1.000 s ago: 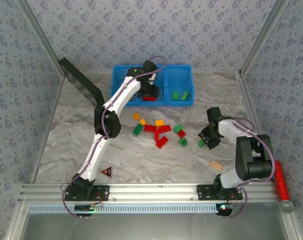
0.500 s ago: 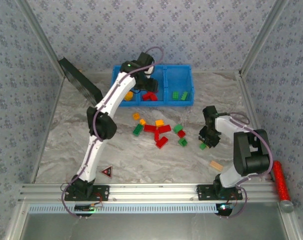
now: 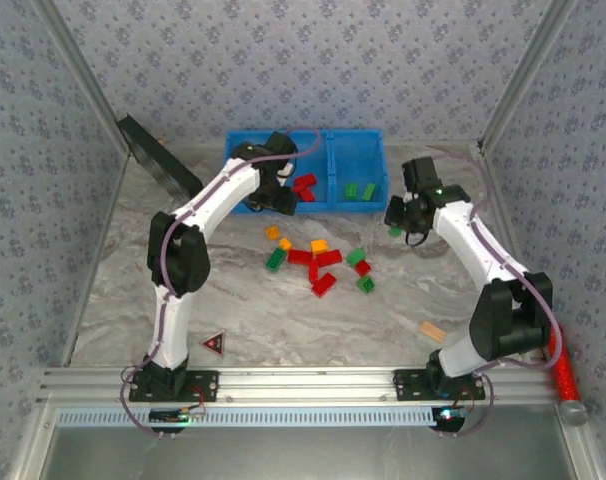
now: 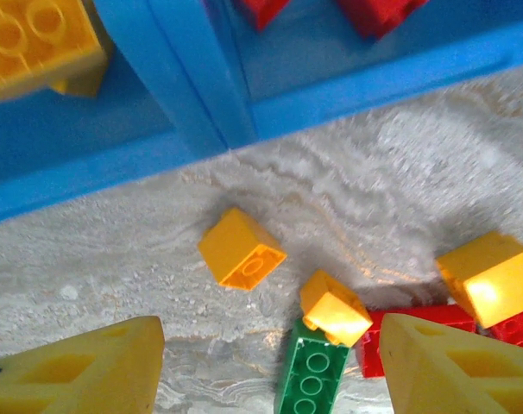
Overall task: Sort the legos into containers by color
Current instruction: Place the lego in the container.
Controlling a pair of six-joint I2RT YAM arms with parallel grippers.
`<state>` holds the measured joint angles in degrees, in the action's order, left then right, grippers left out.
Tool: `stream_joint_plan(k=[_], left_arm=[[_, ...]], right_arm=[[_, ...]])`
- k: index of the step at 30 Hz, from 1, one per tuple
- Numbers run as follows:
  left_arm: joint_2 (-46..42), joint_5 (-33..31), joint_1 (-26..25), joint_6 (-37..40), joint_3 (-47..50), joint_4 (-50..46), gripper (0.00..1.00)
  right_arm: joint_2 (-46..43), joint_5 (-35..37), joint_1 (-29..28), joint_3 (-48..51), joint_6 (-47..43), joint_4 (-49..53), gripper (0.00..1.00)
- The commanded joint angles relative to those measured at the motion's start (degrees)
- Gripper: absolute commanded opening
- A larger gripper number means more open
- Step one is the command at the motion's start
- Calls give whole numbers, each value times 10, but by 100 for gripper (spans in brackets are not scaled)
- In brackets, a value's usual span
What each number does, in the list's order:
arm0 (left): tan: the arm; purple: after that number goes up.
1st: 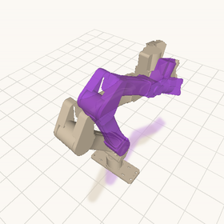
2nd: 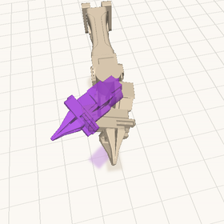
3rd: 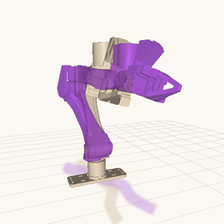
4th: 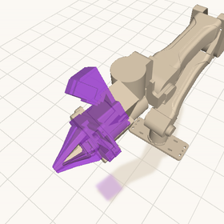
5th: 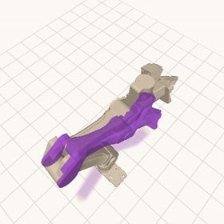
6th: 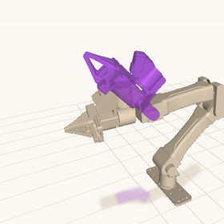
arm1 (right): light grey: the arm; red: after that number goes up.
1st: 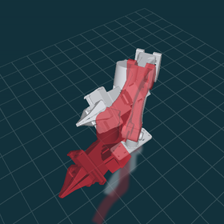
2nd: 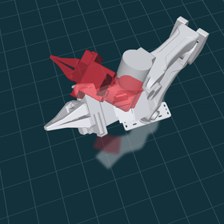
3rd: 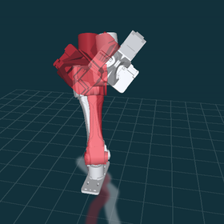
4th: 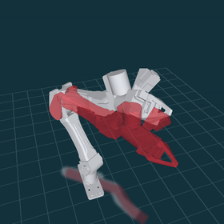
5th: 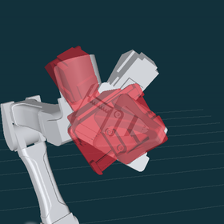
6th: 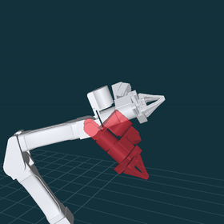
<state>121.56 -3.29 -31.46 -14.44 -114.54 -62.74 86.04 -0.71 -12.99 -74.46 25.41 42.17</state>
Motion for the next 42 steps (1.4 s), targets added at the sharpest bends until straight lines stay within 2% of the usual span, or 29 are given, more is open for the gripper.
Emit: stream_joint_plan(k=[1,10,19,25,32,37,42], left_arm=[[-57,16,-6,-9,25,25,67],[-69,31,-19,-43,114,60,67],[-50,48,-24,-85,144,86,66],[-31,68,-26,-99,138,83,66],[-16,75,-34,-109,144,78,66],[-3,77,-37,-117,144,80,66],[15,77,-37,-118,132,79,65]], right_arm=[[24,45,-19,-77,-111,27,17],[199,98,-67,-292,-220,-9,17],[389,81,-82,-448,-220,14,17],[451,71,-80,-471,-220,19,19],[479,55,-72,-471,-217,19,24],[482,49,-67,-472,-219,19,34],[456,40,-62,-464,-213,18,54]])
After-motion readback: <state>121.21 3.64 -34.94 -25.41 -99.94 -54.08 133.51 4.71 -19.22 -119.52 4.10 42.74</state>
